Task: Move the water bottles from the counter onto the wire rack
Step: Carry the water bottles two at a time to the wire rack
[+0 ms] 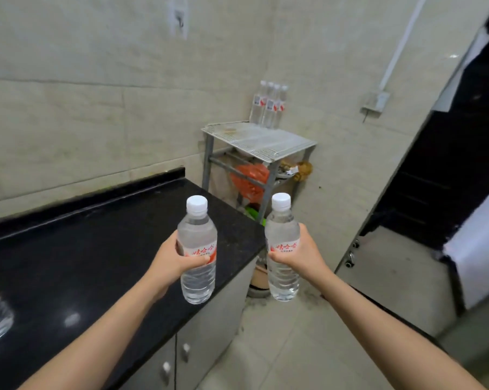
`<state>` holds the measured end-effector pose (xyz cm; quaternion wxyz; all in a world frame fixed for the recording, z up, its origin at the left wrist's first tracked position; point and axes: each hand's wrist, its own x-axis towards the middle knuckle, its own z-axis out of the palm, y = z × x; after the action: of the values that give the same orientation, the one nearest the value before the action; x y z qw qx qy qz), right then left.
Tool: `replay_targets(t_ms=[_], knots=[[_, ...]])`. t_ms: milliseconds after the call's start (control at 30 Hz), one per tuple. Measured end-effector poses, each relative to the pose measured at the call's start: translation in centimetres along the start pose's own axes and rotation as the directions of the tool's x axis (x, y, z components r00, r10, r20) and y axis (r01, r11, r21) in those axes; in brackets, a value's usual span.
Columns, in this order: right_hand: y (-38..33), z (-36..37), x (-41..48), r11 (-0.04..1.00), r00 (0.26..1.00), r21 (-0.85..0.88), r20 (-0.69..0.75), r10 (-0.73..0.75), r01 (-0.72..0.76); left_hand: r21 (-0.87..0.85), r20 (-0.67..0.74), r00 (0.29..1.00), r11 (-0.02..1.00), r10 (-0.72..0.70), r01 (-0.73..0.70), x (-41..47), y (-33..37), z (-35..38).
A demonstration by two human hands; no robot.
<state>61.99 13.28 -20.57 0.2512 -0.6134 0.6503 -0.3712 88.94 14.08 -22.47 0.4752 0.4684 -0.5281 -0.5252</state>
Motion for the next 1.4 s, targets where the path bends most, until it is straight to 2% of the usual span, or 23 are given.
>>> replay_targets(t_ms=[67,267,433,500,600,767,1000,1200,1400], knots=[[0.9,-0.7,2.5,1.000,1.000,-0.017,-0.007,0.020,-0.020,-0.017,0.013,1.000,1.000,0.003,-0.003,3.1,-0.1,1.2],[3.1,-2.7,6.6,0.995,0.999,0.101,-0.021,0.030,-0.027,-0.003,0.089,0.995,0.999,-0.052,0.053,10.4,-1.8,5.0],[8.3,-5.8,9.8,0.983,0.986,0.127,-0.081,0.146,-0.135,0.007,0.138,0.986,0.996,-0.093,0.093,15.6,-2.0,9.9],[9.8,-7.9,12.0,0.983,0.979,0.113,-0.121,0.161,-0.148,0.005,0.150,0.985,0.996,-0.084,0.085,18.3,-1.3,12.0],[10.9,-11.6,16.0,0.988,0.976,0.131,-0.191,0.106,-0.082,0.006,0.150,0.989,1.000,-0.010,0.009,22.8,0.5,15.4],[12.0,-17.1,24.5,0.978,0.970,0.201,-0.244,-0.007,0.058,-0.012,0.071,0.987,0.989,0.145,-0.145,29.6,4.5,20.9],[14.5,-21.9,34.1,0.929,0.973,0.337,-0.214,-0.081,0.152,-0.097,-0.084,0.947,0.943,0.311,-0.318,36.4,8.8,25.9],[14.5,-23.9,42.5,0.857,0.960,0.465,-0.258,-0.108,0.221,-0.190,-0.165,0.934,0.919,0.317,-0.346,42.3,10.5,27.6],[14.4,-24.4,52.9,0.845,0.943,0.454,-0.292,-0.158,0.282,-0.183,-0.234,0.917,0.912,0.323,-0.368,50.3,11.1,27.7]])
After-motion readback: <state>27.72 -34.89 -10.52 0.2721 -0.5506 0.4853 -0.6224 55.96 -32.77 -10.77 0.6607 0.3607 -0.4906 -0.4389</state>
